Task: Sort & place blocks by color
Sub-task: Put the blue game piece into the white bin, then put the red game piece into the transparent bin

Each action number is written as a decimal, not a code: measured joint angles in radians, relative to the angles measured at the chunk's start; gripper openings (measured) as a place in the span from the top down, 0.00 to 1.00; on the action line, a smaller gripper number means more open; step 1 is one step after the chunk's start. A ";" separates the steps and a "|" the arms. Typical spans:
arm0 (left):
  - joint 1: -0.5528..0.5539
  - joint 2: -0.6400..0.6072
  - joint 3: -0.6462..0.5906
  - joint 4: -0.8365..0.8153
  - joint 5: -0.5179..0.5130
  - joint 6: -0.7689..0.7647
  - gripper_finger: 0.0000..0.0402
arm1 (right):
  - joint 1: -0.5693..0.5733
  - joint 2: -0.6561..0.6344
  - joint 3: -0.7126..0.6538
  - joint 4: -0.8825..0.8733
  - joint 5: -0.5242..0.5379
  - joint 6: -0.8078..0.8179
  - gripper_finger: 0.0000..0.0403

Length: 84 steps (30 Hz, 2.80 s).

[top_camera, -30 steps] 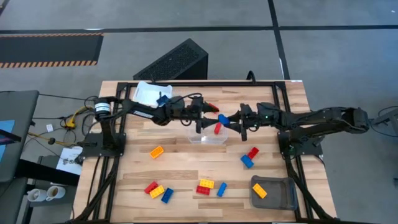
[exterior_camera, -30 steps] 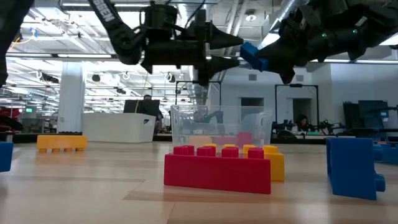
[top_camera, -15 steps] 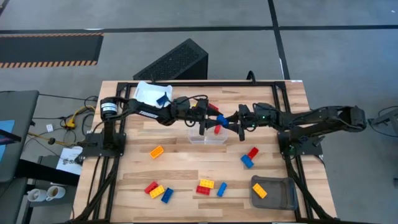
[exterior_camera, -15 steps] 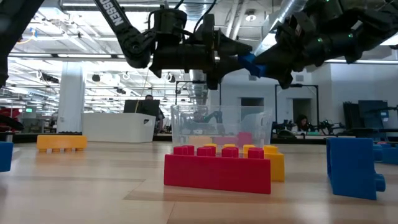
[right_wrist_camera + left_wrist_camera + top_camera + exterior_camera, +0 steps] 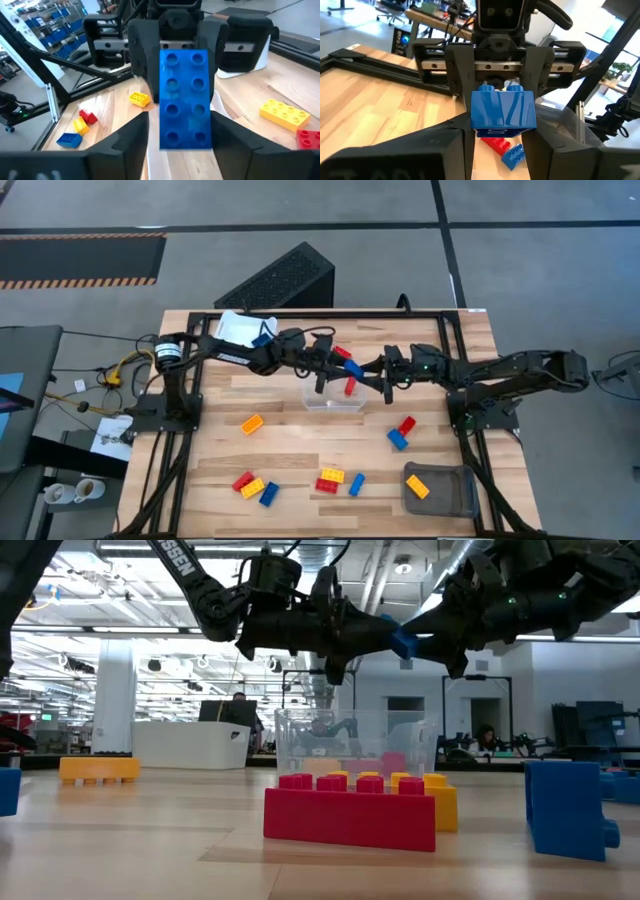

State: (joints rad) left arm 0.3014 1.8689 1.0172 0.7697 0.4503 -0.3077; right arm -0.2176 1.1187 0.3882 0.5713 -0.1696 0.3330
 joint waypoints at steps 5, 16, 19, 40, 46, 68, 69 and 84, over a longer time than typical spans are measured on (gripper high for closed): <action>0.032 -0.077 -0.001 -0.139 -0.009 0.037 0.77 | -0.001 0.000 0.000 -0.002 0.006 0.025 0.33; 0.073 -0.318 -0.001 -0.636 -0.442 0.267 0.77 | 0.015 -0.001 0.006 -0.002 -0.026 0.029 0.11; 0.084 -0.406 -0.002 -0.832 -0.734 0.311 0.77 | 0.013 -0.001 0.006 -0.005 -0.020 0.029 0.08; 0.391 -0.476 -0.171 -1.201 -0.847 0.126 0.69 | -0.017 -0.001 0.006 -0.010 -0.012 0.025 0.08; 0.390 -0.476 -0.171 -1.179 -0.839 0.131 0.45 | -0.038 -0.001 0.006 -0.020 -0.012 0.026 0.08; 0.132 -0.495 -0.259 -0.467 -0.525 0.282 0.32 | -0.068 -0.012 0.006 -0.197 0.104 -0.019 0.10; 0.115 -0.495 -0.274 -0.415 -0.518 0.272 0.33 | -0.072 -0.023 0.006 -0.223 0.104 -0.019 0.10; 0.043 -0.494 -0.418 0.091 -0.360 0.189 0.43 | -0.051 -0.309 0.006 -0.414 0.140 -0.101 0.10</action>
State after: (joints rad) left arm 0.3447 1.3746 0.5991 0.8604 0.0908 -0.1191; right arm -0.2687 0.8095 0.3943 0.1575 -0.0295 0.2318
